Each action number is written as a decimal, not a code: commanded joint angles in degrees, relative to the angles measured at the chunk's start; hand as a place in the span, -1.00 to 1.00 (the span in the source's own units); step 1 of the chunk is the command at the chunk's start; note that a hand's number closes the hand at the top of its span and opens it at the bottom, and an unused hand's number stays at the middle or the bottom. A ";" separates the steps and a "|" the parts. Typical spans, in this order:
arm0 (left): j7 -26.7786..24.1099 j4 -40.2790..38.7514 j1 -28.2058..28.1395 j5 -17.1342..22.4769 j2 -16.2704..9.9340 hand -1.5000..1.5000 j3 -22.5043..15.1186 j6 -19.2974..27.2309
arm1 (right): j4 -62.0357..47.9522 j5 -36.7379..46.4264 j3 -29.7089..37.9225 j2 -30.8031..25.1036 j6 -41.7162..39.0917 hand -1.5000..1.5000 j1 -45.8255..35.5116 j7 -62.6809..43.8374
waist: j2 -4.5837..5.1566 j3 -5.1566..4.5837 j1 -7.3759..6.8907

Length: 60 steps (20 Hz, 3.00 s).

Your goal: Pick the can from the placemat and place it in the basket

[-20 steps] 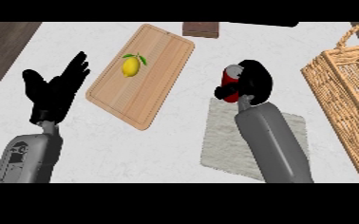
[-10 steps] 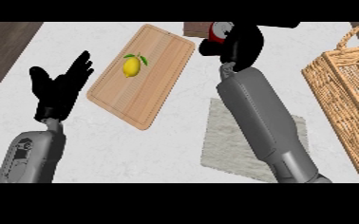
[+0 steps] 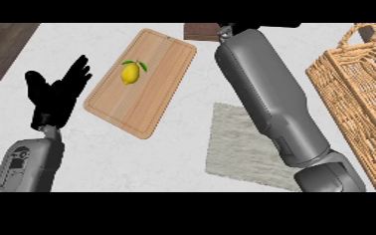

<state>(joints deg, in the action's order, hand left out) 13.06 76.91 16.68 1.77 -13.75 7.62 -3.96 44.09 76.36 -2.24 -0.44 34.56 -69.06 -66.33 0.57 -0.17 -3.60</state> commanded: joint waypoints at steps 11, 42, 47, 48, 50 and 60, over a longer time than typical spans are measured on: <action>-1.70 1.19 -2.84 -0.02 0.40 0.00 0.52 0.26 | -13.33 12.25 11.64 -8.63 -0.15 1.00 -14.88 -13.07 | 0.18 0.06 1.08; 0.48 1.91 -3.50 1.89 -3.26 0.00 4.52 -1.33 | 5.92 20.31 25.70 -19.68 3.07 1.00 14.62 -8.14 | -0.48 0.12 4.38; 3.71 6.83 -4.55 1.88 -1.13 0.00 3.02 0.22 | 11.32 17.67 29.33 -16.57 0.53 -1.00 19.86 -4.79 | -0.77 0.18 3.64; 2.80 3.46 -2.45 0.54 -1.19 0.00 2.69 0.72 | 11.76 15.47 29.75 -15.85 3.45 -1.00 21.72 -1.93 | -0.59 0.18 3.89; -0.69 -0.29 -1.45 0.75 -1.71 0.00 4.16 0.29 | 12.30 11.13 30.79 -16.63 4.80 -1.00 23.45 3.77 | -0.51 0.17 4.08; 0.10 2.54 -3.94 0.86 -0.60 0.00 3.41 0.32 | 27.14 13.52 34.94 -15.65 13.25 -1.00 24.59 1.55 | -0.91 0.15 4.32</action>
<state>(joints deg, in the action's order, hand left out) 13.86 79.36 13.39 2.73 -14.72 10.97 -3.91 65.24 89.07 30.19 -16.70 41.14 -45.27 -58.73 -0.18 0.01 0.35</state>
